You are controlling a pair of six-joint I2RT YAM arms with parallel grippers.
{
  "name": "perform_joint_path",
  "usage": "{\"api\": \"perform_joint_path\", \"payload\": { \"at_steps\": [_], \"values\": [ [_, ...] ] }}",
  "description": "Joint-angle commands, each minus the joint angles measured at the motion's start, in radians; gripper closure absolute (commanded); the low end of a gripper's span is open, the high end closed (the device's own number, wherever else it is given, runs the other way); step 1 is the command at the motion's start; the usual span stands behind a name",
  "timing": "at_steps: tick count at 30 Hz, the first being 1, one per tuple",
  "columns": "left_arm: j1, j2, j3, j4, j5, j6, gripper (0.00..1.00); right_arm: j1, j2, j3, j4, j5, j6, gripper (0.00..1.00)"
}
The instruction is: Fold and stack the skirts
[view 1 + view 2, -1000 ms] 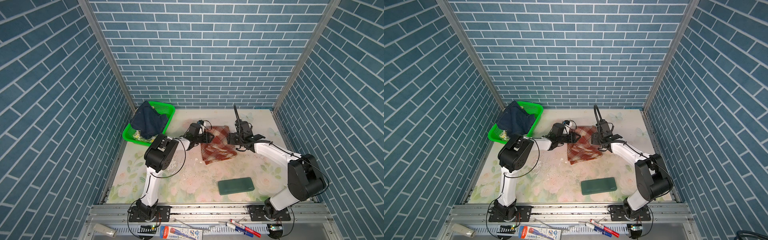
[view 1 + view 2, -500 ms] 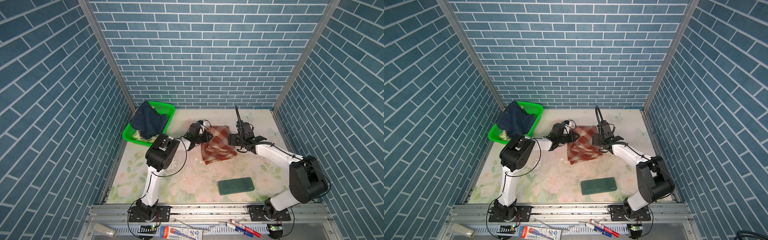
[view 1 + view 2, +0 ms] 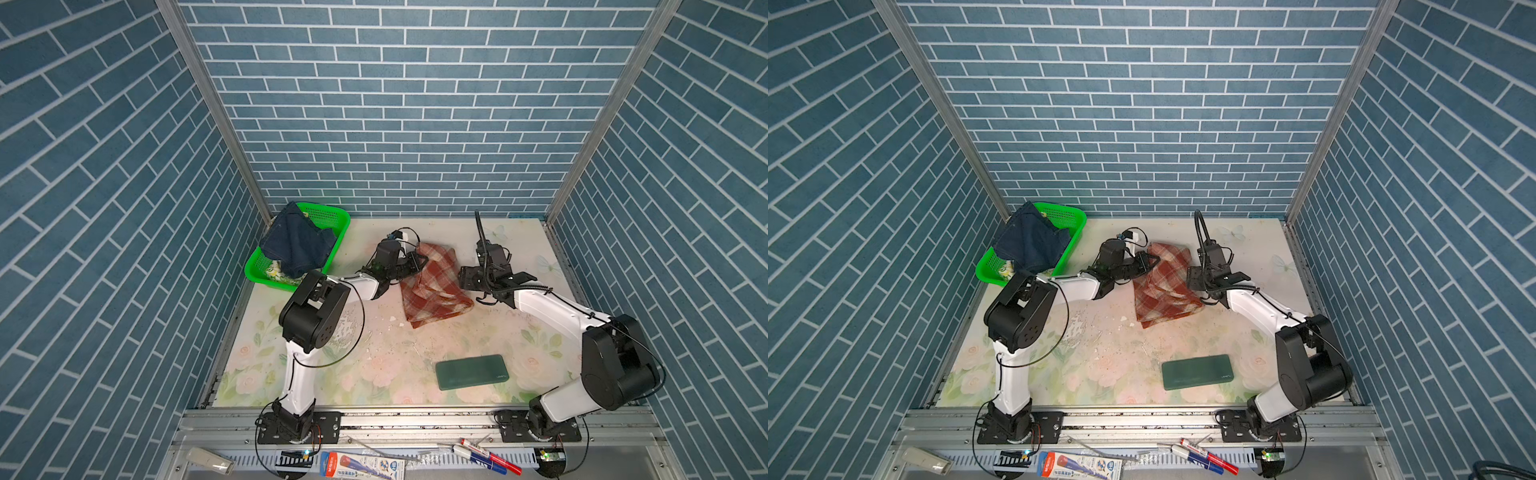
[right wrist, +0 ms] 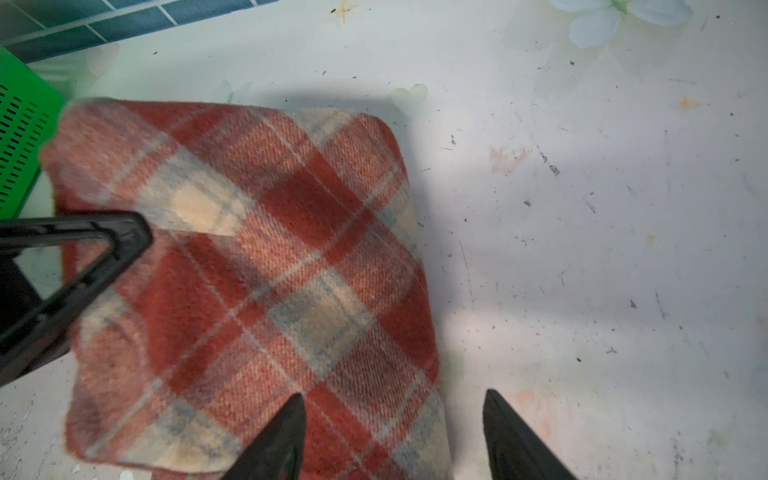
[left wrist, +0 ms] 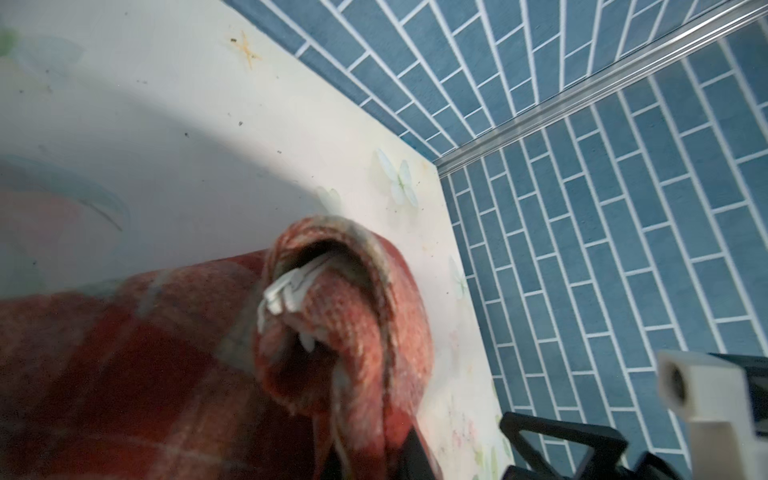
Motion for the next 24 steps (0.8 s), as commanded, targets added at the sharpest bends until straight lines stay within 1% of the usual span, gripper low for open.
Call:
{"api": "perform_joint_path", "payload": {
  "at_steps": [1,7,12,18,24],
  "values": [
    [-0.007,-0.054,-0.026,-0.001,-0.045,-0.059,1.0,-0.006,-0.029,-0.028,0.007,0.008,-0.01,0.33],
    [-0.018,-0.109,-0.106,-0.019,-0.103,-0.127,1.0,-0.007,-0.041,-0.033,0.003,0.006,-0.017,0.33],
    [-0.032,-0.128,-0.182,-0.017,-0.168,-0.16,1.0,-0.008,-0.055,-0.046,0.008,-0.006,-0.022,0.33],
    [-0.043,-0.082,-0.272,0.05,-0.203,-0.242,1.0,-0.007,-0.065,-0.053,0.01,-0.015,-0.025,0.32],
    [-0.041,-0.026,-0.278,0.026,-0.242,-0.225,1.0,0.002,-0.062,-0.054,0.012,-0.044,-0.022,0.32]
  ]
}}
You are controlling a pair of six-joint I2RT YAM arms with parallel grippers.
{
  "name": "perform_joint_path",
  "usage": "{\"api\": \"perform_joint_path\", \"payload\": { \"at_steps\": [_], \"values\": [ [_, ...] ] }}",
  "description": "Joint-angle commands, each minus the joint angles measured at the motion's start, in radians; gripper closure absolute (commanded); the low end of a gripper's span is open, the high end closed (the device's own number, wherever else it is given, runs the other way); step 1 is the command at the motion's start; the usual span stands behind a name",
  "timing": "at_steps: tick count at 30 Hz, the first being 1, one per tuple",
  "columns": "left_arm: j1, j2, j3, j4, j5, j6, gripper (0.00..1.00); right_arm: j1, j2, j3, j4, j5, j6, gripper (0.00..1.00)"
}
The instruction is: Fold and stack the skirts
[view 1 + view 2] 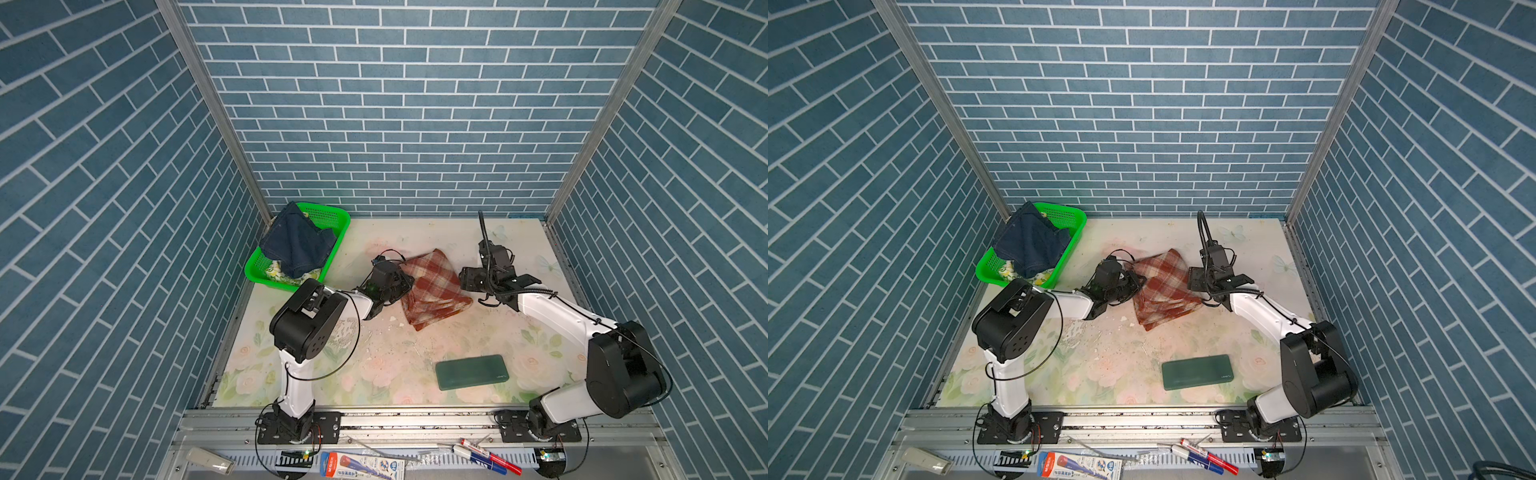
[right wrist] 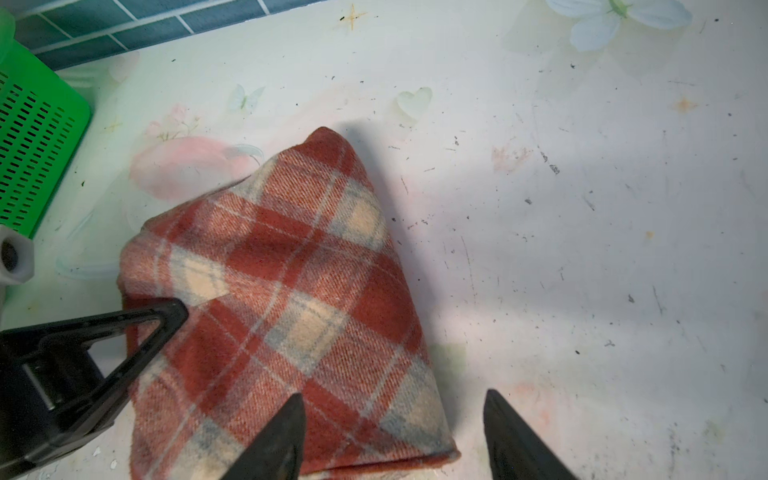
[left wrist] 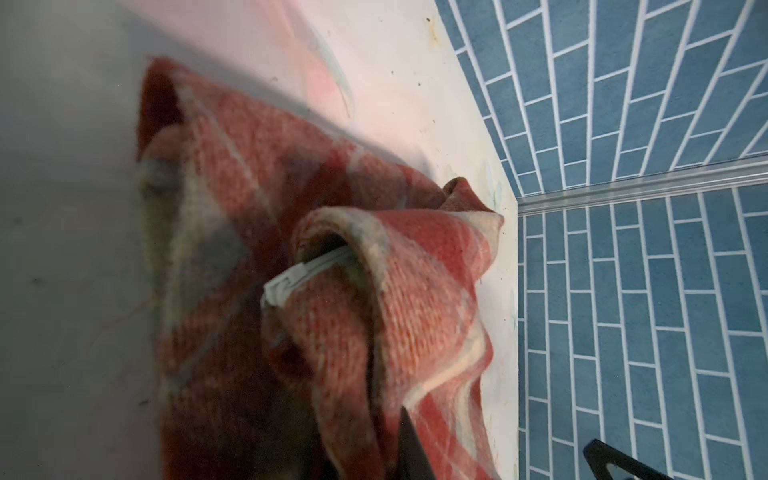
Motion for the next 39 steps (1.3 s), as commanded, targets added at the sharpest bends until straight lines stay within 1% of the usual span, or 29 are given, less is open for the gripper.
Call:
{"api": "perform_joint_path", "payload": {
  "at_steps": [1,5,10,16,23,28,33,39],
  "values": [
    [-0.005,0.042,-0.007,-0.01,-0.032,0.004,1.0,0.009,-0.02,-0.031,0.013,-0.018,-0.016,0.32],
    [-0.002,0.068,0.004,-0.035,-0.048,0.018,1.0,0.045,-0.015,-0.035,0.027,-0.015,-0.055,0.32],
    [0.006,0.075,-0.011,-0.037,-0.06,0.021,1.0,0.126,0.015,-0.062,0.116,0.008,-0.139,0.3],
    [0.01,0.075,-0.017,-0.036,-0.061,0.021,1.0,0.217,0.065,-0.126,0.3,0.008,-0.226,0.3],
    [0.013,0.085,-0.016,-0.024,-0.055,0.021,1.0,0.33,0.148,-0.189,0.499,0.096,-0.296,0.3],
    [0.019,0.09,-0.015,-0.015,-0.049,0.019,1.0,0.377,0.208,-0.205,0.591,0.138,-0.292,0.27],
    [0.024,0.097,-0.012,-0.009,-0.041,0.017,1.0,0.432,0.27,-0.221,0.671,0.196,-0.255,0.22],
    [0.026,0.102,-0.01,-0.002,-0.037,0.016,1.0,0.468,0.349,-0.224,0.736,0.259,-0.23,0.19]
  ]
}}
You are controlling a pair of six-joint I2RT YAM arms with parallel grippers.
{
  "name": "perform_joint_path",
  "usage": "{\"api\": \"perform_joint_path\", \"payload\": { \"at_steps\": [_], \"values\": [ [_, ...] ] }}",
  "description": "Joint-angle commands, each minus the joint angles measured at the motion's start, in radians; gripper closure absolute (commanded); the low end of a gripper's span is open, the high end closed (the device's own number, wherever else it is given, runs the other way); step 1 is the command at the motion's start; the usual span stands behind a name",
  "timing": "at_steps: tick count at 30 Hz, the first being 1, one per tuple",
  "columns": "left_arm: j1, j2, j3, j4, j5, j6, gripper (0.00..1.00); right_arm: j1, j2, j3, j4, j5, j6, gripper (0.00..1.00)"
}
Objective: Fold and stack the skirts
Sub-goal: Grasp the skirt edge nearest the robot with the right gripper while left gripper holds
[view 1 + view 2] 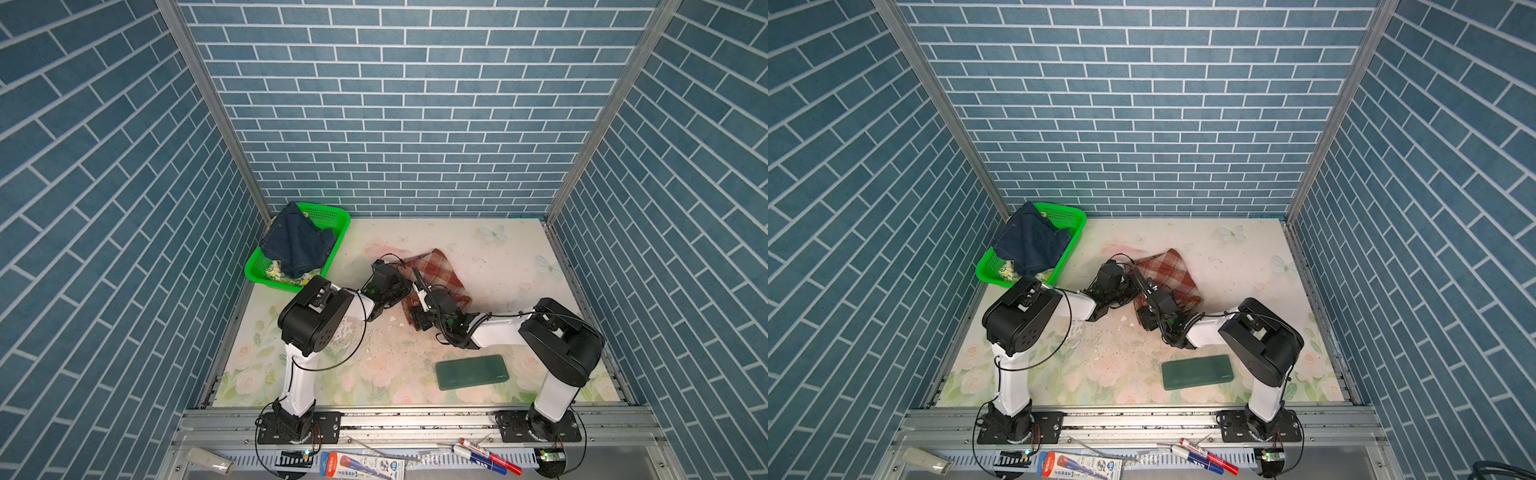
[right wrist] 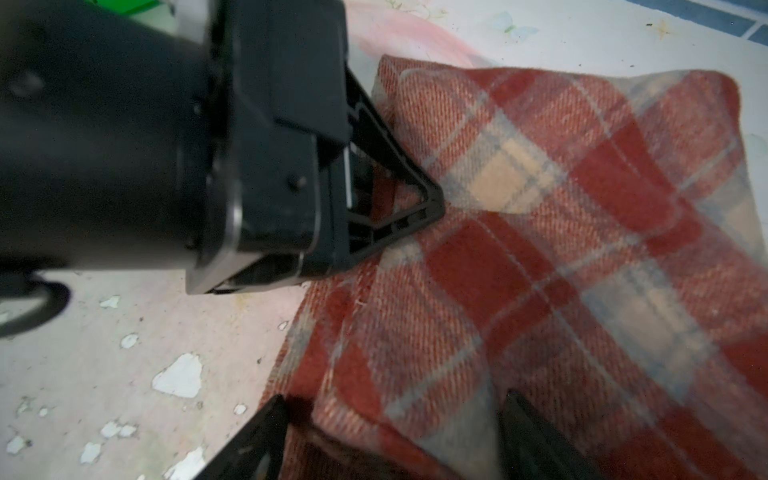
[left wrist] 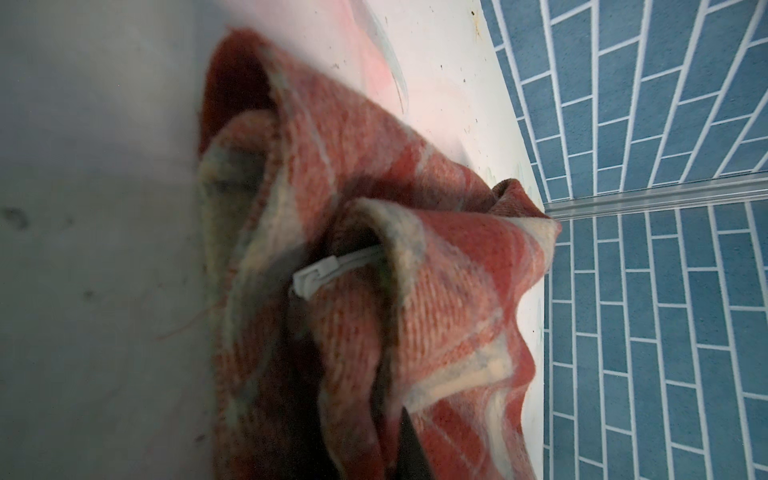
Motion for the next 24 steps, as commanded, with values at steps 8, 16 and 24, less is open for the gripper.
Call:
{"api": "perform_joint_path", "payload": {
  "at_steps": [8,16,24],
  "values": [
    [0.016,0.036,-0.015,-0.035,-0.018,0.011,1.0,0.016,0.101,-0.004,0.117,0.123,0.074,0.19],
    [0.02,0.022,-0.02,-0.043,-0.02,0.013,1.0,0.013,0.084,-0.003,0.117,0.16,0.06,0.68],
    [0.022,0.006,0.01,-0.064,-0.013,0.015,1.0,-0.026,-0.048,0.009,0.033,0.104,0.031,0.85]
  ]
}}
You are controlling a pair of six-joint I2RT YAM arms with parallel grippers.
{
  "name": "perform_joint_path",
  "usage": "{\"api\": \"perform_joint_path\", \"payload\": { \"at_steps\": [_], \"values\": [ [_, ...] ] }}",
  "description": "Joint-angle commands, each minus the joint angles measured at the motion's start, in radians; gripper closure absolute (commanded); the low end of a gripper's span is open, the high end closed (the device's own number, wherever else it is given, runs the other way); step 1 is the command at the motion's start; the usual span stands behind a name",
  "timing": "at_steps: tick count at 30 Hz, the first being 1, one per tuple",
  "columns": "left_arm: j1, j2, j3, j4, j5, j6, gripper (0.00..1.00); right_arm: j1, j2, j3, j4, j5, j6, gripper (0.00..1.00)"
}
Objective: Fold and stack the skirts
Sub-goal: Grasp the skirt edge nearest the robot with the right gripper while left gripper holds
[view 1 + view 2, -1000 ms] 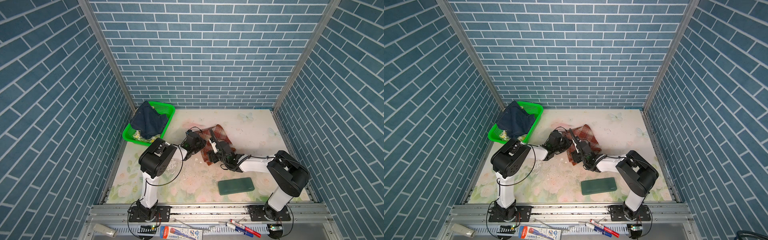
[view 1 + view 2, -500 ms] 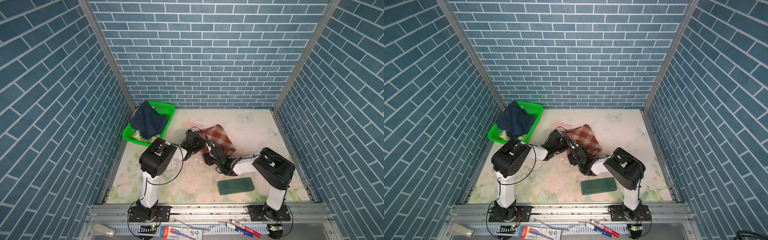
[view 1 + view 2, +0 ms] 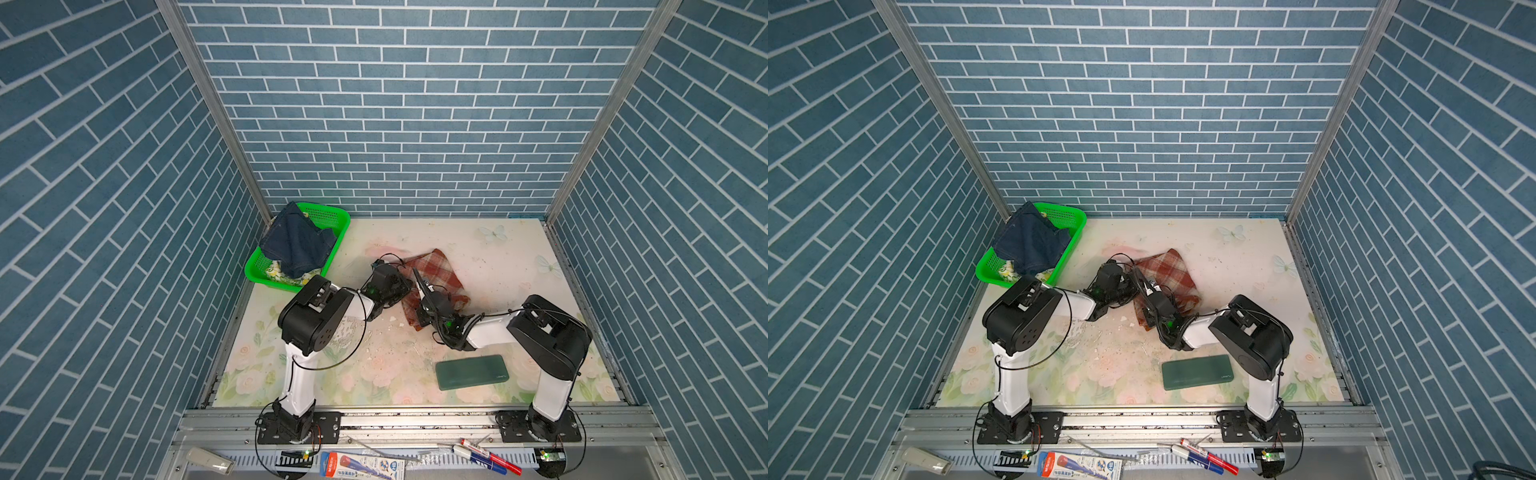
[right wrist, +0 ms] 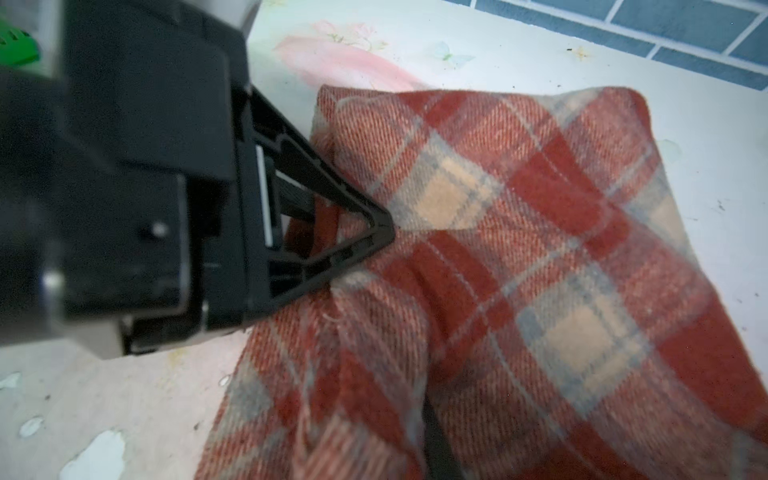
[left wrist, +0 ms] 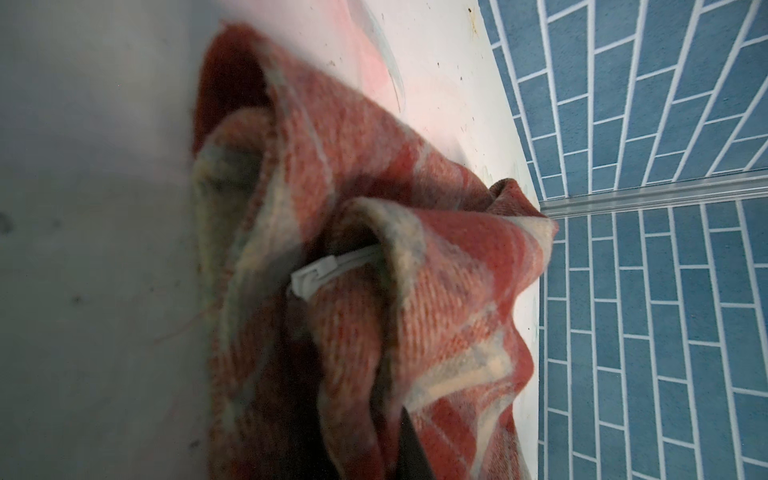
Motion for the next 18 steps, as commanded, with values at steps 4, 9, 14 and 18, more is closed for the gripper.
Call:
{"api": "perform_joint_path", "payload": {
  "at_steps": [4,9,14,18],
  "values": [
    [0.016,-0.026,0.029,-0.093,-0.036,0.018,1.0,-0.025,-0.129,0.009,-0.089,-0.034,-0.019,0.88],
    [0.017,-0.071,0.065,-0.135,-0.038,0.052,1.0,-0.025,-0.184,0.016,-0.146,-0.042,-0.031,0.88],
    [0.018,-0.124,0.068,-0.165,-0.049,0.074,1.0,-0.026,-0.229,0.019,-0.184,-0.056,-0.025,0.88],
    [0.021,-0.162,0.034,-0.16,-0.057,0.076,1.0,-0.024,-0.254,0.026,-0.218,-0.071,-0.007,0.88]
  ]
}}
